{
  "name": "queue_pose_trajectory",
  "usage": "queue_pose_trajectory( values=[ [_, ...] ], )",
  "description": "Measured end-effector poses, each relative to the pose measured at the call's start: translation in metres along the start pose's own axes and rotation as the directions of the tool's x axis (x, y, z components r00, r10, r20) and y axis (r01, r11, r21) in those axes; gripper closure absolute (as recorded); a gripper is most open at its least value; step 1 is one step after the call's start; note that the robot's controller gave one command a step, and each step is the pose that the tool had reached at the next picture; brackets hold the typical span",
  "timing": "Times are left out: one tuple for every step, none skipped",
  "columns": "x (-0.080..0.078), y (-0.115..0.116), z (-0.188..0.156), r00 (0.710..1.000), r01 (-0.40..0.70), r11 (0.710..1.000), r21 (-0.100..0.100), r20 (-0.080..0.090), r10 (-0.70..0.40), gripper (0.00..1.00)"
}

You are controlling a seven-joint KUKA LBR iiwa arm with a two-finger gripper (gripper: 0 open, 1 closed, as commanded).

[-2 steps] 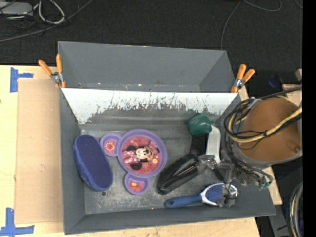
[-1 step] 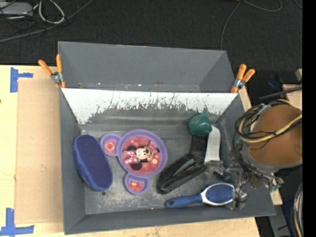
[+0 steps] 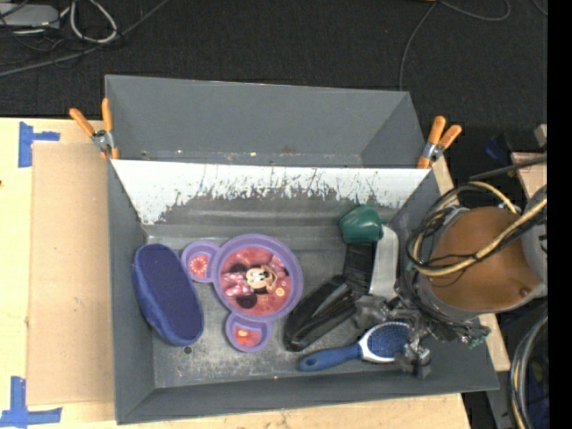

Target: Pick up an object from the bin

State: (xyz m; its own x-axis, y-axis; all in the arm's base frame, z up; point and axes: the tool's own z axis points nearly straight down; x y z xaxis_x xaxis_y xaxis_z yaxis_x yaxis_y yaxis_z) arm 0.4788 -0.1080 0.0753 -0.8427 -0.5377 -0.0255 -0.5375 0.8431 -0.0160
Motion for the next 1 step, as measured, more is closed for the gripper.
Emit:
queue_pose_trajectory(
  values=[
    [-0.0011, 0.0086, 0.0009, 0.992, 0.128, 0.992, -0.011, -0.015, -0.128, 1.0]
  ],
)
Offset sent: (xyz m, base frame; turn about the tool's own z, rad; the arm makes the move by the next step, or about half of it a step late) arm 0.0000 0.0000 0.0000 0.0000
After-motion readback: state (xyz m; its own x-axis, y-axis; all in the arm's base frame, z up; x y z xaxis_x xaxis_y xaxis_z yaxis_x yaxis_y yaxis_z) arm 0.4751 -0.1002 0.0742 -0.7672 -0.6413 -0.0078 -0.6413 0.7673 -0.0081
